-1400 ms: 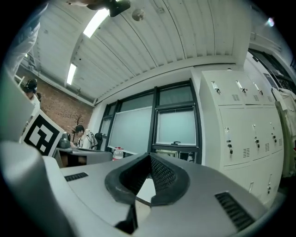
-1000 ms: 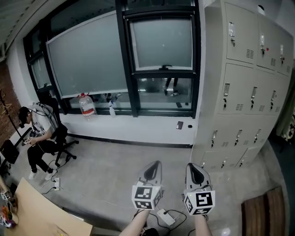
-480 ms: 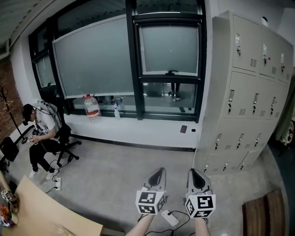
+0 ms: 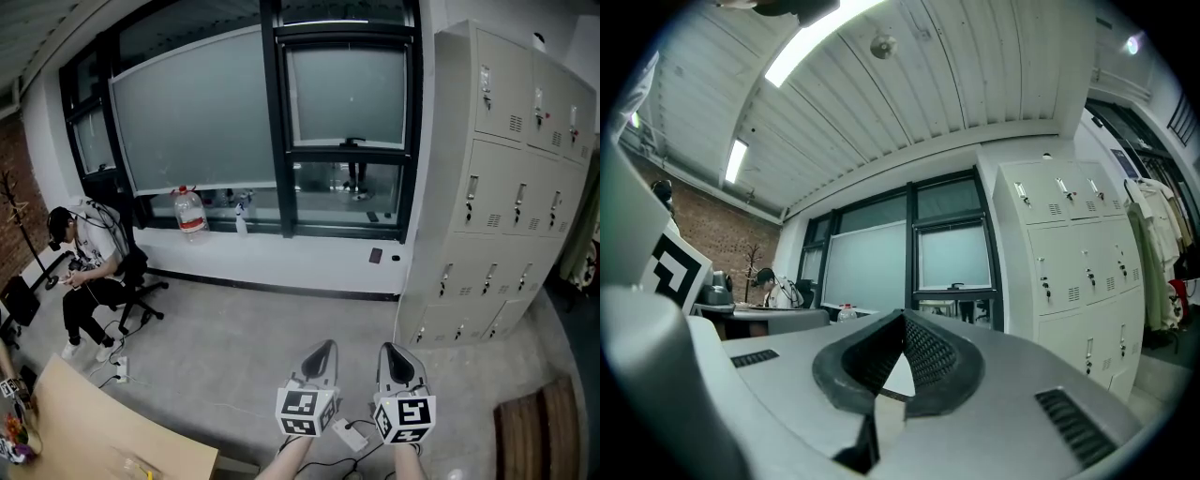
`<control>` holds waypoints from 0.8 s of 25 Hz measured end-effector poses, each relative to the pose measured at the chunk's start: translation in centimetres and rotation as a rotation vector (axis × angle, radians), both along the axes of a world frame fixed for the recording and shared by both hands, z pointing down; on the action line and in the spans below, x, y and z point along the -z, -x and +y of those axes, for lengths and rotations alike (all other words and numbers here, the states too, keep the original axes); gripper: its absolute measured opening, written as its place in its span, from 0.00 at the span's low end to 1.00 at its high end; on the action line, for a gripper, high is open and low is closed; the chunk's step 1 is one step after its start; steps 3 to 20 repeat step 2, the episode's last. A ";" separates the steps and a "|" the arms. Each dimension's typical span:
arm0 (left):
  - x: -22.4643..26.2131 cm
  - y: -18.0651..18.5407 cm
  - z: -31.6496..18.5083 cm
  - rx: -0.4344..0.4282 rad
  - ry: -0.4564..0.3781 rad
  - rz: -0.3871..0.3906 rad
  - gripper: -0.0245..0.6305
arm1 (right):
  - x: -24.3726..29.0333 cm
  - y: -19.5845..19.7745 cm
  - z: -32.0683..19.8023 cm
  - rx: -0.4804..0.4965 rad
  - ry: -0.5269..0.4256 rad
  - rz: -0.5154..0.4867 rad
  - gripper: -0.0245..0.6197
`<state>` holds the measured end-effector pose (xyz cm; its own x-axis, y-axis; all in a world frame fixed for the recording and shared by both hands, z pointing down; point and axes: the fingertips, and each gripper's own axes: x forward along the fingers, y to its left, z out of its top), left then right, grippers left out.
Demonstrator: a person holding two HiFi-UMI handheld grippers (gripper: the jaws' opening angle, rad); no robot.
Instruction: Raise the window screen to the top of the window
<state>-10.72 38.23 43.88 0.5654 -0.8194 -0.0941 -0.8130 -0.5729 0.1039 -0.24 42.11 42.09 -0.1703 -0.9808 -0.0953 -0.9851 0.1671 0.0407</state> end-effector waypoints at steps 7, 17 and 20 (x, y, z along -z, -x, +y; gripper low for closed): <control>0.1 0.3 0.4 0.002 -0.001 -0.001 0.04 | 0.1 -0.1 0.4 -0.007 -0.002 -0.002 0.05; 0.1 0.3 0.4 0.002 -0.001 -0.001 0.04 | 0.1 -0.1 0.4 -0.007 -0.002 -0.002 0.05; 0.1 0.3 0.4 0.002 -0.001 -0.001 0.04 | 0.1 -0.1 0.4 -0.007 -0.002 -0.002 0.05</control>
